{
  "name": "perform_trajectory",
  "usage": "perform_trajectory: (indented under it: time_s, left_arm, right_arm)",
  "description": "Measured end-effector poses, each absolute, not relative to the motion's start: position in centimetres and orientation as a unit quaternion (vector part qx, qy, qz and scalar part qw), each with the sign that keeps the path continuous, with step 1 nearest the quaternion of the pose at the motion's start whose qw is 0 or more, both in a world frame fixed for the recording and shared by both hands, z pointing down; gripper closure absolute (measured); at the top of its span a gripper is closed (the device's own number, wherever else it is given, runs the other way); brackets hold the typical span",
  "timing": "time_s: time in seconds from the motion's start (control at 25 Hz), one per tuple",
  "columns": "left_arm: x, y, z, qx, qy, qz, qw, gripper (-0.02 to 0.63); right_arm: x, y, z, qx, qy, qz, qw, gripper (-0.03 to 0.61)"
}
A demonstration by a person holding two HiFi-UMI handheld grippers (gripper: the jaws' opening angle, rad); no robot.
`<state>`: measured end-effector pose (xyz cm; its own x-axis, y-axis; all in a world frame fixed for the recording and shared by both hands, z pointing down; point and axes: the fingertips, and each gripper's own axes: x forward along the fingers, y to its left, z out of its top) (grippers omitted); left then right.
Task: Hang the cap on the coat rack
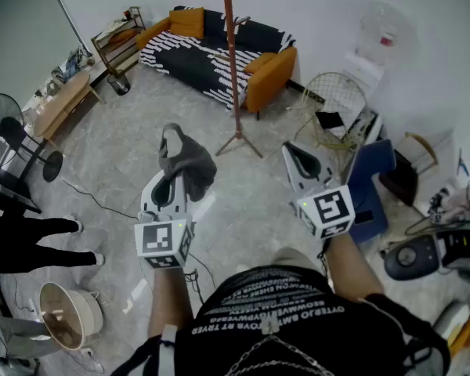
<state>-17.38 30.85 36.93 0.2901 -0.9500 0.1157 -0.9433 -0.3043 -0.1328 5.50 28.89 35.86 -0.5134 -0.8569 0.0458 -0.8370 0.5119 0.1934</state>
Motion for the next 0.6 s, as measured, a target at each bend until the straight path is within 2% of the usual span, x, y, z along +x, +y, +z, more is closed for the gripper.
perform_trajectory:
  time_s: [0.12,0.36,0.6]
  left_arm:
    - [-17.6,31.7,36.5,-0.807,0.585,-0.080,0.013,0.601]
    - [-17.6,32.1,34.2,-0.803,0.589,-0.074,0.043,0.601]
    - [-16.7,31.3,34.5,-0.803,0.589,-0.082,0.033,0.601]
  right_arm:
    - [5.5,29.6,36.0,0.490,-0.867,-0.067,0.070,0.575]
    - [6.0,29.7,35.6,0.488,-0.868,-0.070,0.068,0.575]
    - [6.5,28.3,36.4,0.477,-0.874,-0.060,0.070,0.575]
